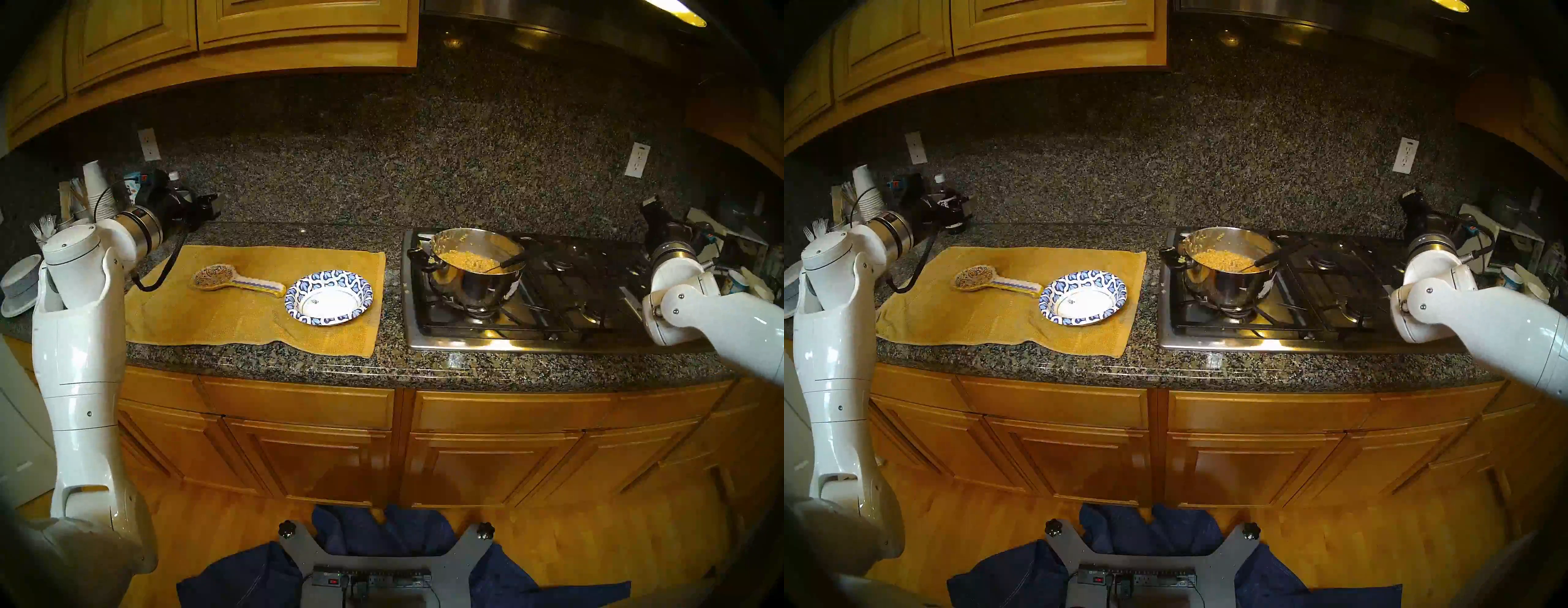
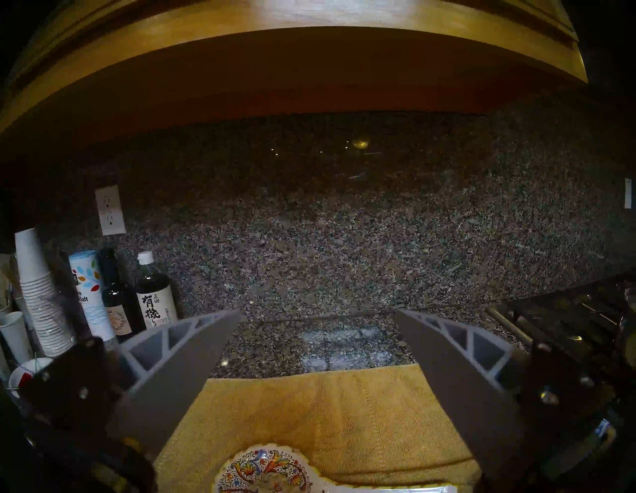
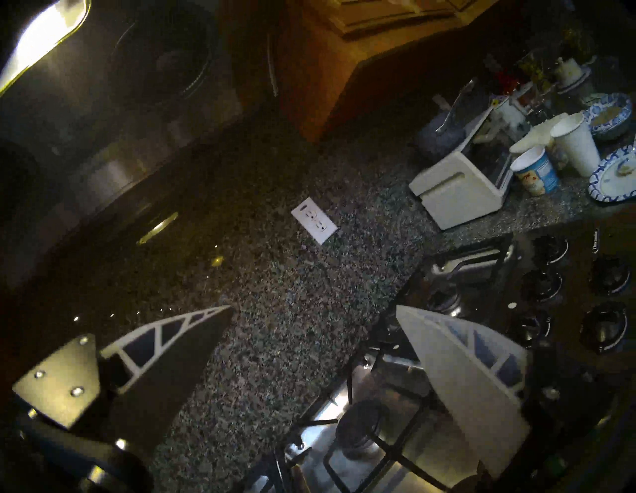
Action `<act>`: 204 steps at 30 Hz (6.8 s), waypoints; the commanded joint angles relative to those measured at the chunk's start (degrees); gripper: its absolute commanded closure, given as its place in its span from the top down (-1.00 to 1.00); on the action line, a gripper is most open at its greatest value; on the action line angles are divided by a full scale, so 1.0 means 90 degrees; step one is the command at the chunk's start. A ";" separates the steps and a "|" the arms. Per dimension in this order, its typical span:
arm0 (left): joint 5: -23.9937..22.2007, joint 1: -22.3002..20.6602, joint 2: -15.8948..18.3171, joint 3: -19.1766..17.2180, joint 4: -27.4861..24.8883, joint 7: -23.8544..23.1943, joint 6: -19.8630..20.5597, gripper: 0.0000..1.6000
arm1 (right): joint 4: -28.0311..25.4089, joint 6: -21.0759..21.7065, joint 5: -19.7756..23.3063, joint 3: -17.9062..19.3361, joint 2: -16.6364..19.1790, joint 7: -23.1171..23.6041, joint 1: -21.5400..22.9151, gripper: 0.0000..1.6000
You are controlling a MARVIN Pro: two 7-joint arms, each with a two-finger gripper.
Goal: Scoop oatmeal into bowl
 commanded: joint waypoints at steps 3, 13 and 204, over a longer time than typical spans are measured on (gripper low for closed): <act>-0.0049 -0.0114 -0.0015 -0.0102 -0.0222 -0.0010 -0.0229 1.00 | -0.0856 0.0355 0.0315 0.0390 -0.0154 -0.0198 0.0403 1.00; -0.0052 -0.0099 -0.0019 -0.0112 -0.0222 -0.0027 -0.0266 1.00 | -0.0888 0.0494 0.0657 0.0426 -0.0985 -0.0344 0.0299 1.00; -0.0215 -0.0031 0.0052 -0.0067 -0.0238 0.0129 -0.0380 1.00 | 0.0063 0.1718 -0.8312 -0.1508 -0.3053 -0.3224 -0.0521 -1.00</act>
